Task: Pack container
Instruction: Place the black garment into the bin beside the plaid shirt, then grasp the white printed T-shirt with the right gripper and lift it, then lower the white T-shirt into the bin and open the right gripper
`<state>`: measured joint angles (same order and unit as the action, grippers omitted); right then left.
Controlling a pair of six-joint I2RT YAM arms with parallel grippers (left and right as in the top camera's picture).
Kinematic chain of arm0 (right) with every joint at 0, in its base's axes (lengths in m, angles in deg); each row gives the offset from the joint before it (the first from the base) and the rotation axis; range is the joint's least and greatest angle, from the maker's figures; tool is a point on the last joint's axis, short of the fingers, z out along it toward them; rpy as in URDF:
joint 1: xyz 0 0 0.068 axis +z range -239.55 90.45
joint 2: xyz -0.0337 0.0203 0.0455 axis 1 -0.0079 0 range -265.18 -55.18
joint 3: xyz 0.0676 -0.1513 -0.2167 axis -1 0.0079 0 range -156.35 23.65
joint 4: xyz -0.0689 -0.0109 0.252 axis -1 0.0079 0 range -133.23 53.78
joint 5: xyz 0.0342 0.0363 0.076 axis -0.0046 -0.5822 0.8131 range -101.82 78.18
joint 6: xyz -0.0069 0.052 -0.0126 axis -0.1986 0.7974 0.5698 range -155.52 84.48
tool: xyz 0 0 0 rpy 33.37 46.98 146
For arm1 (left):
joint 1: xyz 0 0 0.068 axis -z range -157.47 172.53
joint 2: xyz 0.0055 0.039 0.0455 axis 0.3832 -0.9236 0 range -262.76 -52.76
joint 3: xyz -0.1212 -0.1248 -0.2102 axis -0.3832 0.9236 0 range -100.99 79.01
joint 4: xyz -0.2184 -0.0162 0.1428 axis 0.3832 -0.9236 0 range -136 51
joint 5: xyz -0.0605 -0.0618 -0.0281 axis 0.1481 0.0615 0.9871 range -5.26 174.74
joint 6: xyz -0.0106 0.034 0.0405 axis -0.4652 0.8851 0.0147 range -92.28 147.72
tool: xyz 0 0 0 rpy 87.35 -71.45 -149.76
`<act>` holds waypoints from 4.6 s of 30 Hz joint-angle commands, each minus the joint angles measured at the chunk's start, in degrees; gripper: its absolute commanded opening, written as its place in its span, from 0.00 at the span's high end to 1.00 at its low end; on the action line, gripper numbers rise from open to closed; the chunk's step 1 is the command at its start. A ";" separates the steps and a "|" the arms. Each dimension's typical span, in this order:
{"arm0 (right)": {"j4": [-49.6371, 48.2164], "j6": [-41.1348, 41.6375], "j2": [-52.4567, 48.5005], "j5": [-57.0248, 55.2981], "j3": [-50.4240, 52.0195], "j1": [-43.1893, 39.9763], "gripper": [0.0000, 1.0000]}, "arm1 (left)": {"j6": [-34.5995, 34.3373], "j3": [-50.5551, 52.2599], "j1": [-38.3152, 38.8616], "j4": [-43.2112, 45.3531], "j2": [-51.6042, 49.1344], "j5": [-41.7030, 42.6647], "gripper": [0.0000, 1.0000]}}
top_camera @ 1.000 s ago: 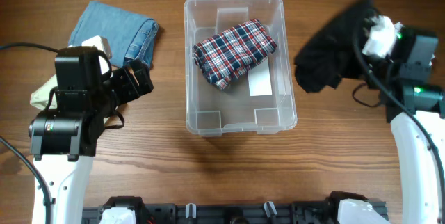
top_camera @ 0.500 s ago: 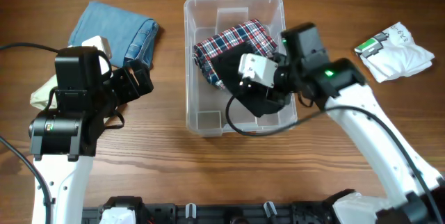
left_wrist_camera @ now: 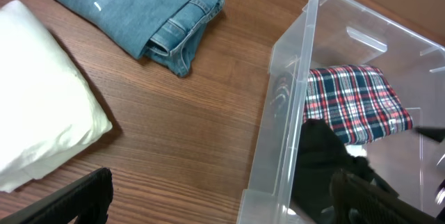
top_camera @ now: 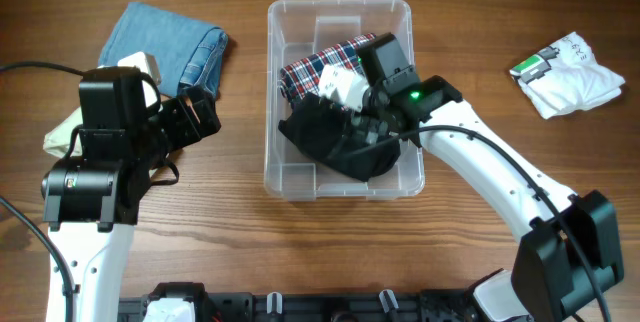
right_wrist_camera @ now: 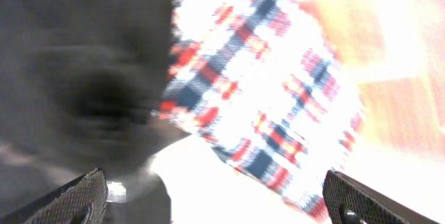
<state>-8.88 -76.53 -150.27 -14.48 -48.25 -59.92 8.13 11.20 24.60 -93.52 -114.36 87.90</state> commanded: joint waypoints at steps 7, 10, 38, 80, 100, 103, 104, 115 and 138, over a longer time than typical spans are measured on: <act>2.78 18.95 2.23 16.24 -2.60 0.96 0.96 | 0.90 -1.27 -0.48 -0.04 0.09 0.92 0.00; 4.20 16.55 -1.75 21.94 -2.60 3.26 0.96 | 0.90 -1.27 -0.48 -0.04 0.09 0.92 0.00; -1.64 56.02 14.95 -4.09 -6.36 -19.12 0.06 | 0.92 -1.27 -0.48 -0.66 0.09 0.92 0.00; -8.26 45.09 8.83 45.11 -4.87 -54.29 0.96 | 0.92 -1.27 -0.48 -0.63 0.09 0.92 0.00; 26.10 -2.51 7.89 26.40 -4.52 -3.32 0.96 | 0.92 -1.27 -0.48 -0.68 0.09 0.92 0.00; 27.65 -2.69 5.07 26.40 -4.52 -3.32 0.96 | 0.92 -1.27 -0.48 -0.68 0.09 0.92 0.00; 28.46 -3.21 4.68 26.40 -4.52 -3.32 0.96 | 0.92 -1.27 -0.48 -0.66 0.09 0.92 0.00; 17.27 16.35 6.97 3.10 -5.42 -2.43 0.00 | 0.92 -1.27 -0.48 -0.66 0.09 0.92 0.00; 9.70 35.04 -18.05 22.60 4.31 0.20 0.96 | 0.92 -1.27 -0.48 -0.70 0.09 0.92 0.00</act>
<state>-0.48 -42.33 -162.60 13.94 -47.05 -60.84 8.13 11.20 24.60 -94.31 -114.36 87.90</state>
